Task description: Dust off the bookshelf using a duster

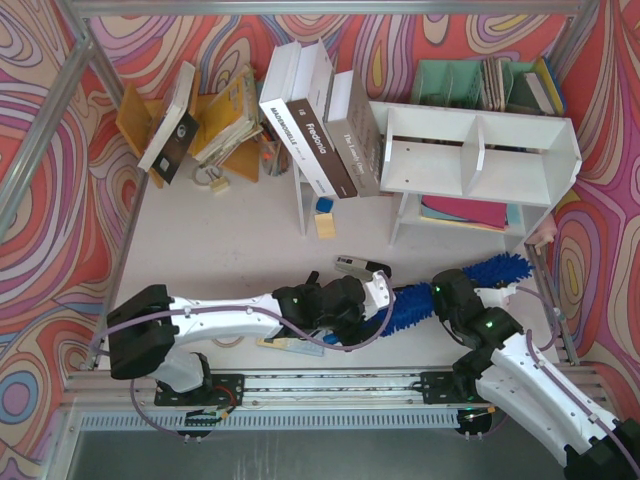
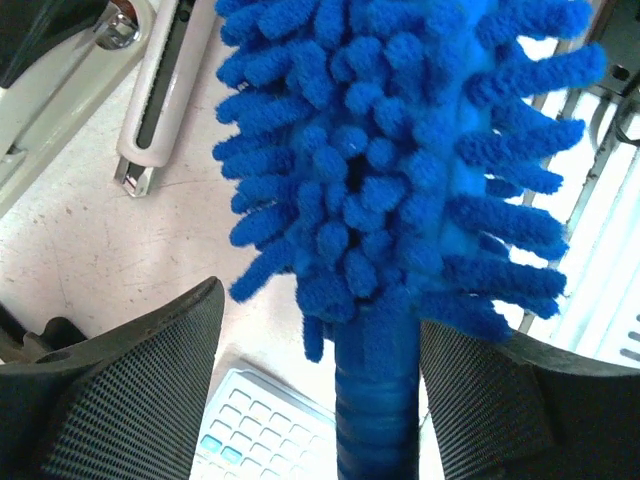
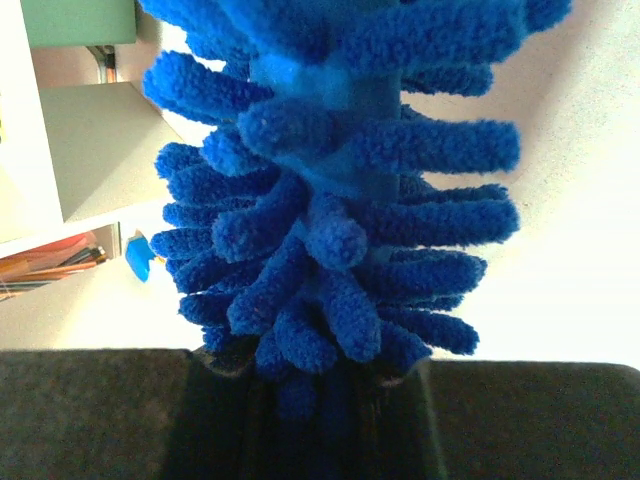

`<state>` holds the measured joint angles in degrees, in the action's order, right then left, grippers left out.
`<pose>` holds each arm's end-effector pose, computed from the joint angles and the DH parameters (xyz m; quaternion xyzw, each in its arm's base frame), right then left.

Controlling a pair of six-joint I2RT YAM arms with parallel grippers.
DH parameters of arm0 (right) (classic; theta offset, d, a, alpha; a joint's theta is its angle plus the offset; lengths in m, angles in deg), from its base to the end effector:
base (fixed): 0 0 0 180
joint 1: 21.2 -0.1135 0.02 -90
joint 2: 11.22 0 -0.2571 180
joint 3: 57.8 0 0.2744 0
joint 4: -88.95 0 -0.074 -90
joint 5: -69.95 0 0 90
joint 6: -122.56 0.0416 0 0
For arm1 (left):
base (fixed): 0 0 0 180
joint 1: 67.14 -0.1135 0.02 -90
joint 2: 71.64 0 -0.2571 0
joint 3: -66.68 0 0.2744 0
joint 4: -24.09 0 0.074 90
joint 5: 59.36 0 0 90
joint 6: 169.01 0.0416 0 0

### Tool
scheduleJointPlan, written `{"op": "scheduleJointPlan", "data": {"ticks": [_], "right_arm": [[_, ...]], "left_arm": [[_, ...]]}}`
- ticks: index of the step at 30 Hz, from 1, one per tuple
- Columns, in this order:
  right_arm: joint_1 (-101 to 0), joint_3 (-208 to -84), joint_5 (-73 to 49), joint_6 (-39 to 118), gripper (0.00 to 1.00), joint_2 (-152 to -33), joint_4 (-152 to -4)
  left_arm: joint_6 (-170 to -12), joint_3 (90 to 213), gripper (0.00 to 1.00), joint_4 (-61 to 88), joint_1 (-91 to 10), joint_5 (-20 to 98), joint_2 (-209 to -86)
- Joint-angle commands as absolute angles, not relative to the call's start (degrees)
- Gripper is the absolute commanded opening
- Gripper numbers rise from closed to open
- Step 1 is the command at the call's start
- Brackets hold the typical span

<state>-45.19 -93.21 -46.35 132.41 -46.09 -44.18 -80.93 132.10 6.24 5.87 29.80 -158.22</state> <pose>0.1539 0.0483 0.1826 0.6224 0.6610 0.2201 0.3568 0.1030 -0.3349 0.1983 0.5222 0.7362 -0.2566 0.3457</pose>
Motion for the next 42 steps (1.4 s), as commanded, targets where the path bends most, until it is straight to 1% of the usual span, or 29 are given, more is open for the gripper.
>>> {"op": "scheduleJointPlan", "data": {"ticks": [1, 5, 7, 9, 12, 15, 19, 22, 24, 28, 31, 33, 35, 40, 42], "right_arm": [[-45.21, -95.59, -46.68, 133.56, 0.0, -45.61, -44.1], [-45.25, -95.78, -46.55, 133.54, 0.0, -46.24, -44.32], [-45.23, -95.97, -46.49, 133.55, 0.0, -46.56, -44.39], [-45.25, -96.24, -46.42, 133.46, 0.0, -46.78, -44.39], [-45.24, -96.44, -46.41, 133.28, 0.0, -46.81, -44.49], [-45.2, -96.49, -46.33, 133.14, 0.0, -46.79, -44.73], [-45.24, -96.53, -45.97, 133.23, 0.0, -46.83, -44.63], [-45.25, -96.45, -45.76, 133.28, 0.0, -46.81, -44.75], [-45.2, -96.47, -45.59, 133.28, 0.0, -46.8, -44.7], [-45.21, -96.45, -45.45, 133.42, 0.0, -46.64, -43.94], [-45.22, -96.89, -45.87, 133.45, 0.0, -46.12, -42.49], [-45.2, -97.56, -46.65, 133.03, 0.0, -45.59, -41.57], [-45.2, -98.15, -47.18, 132.22, 0.11, -44.94, -40.65], [-45.21, -101.94, -48.3, 130.24, 0.47, -45.4, -35.33], [-45.21, -103.88, -48.66, 128.94, 0.56, -46.2, -33.13]], "left_arm": [[-81.59, 130.49, 0.72, 2.81, 5.72, 34.17, -155.47], [-82.62, 130.04, 0.75, 2.25, 5.72, 36.28, -153.96], [-83.23, 129.91, 0.74, 1.97, 5.72, 36.78, -153.39], [-83.83, 129.46, 0.7, 2.16, 5.72, 36.84, -153.1], [-84.06, 129.07, 0.6, 2.59, 5.72, 35.45, -153.81], [-83.86, 130.15, 0.54, 1.63, 5.68, 34.44, -155.58], [-83.44, 131.31, 0.37, 0.98, 5.63, 32.86, -157.12], [-83.16, 131.24, 0.31, 1.34, 5.63, 32.16, -156.99], [-83.22, 131.25, 0.24, 1.35, 5.63, 31.76, -156.95], [-83.59, 131.61, 0.13, 0.97, 5.63, 31.43, -156.82], [-84.05, 131.48, 0.0, 0.67, 5.63, 30.61, -155.94], [-84.47, 131.08, 0.0, 0.6, 5.61, 30.0, -154.71], [-84.99, 130.36, 0.0, 0.88, 5.63, 29.06, -153.32], [-86.27, 128.28, 0.0, 1.94, 5.64, 27.06, -148.42], [-86.45, 127.57, 0.0, 2.34, 5.63, 26.64, -146.57]]}}
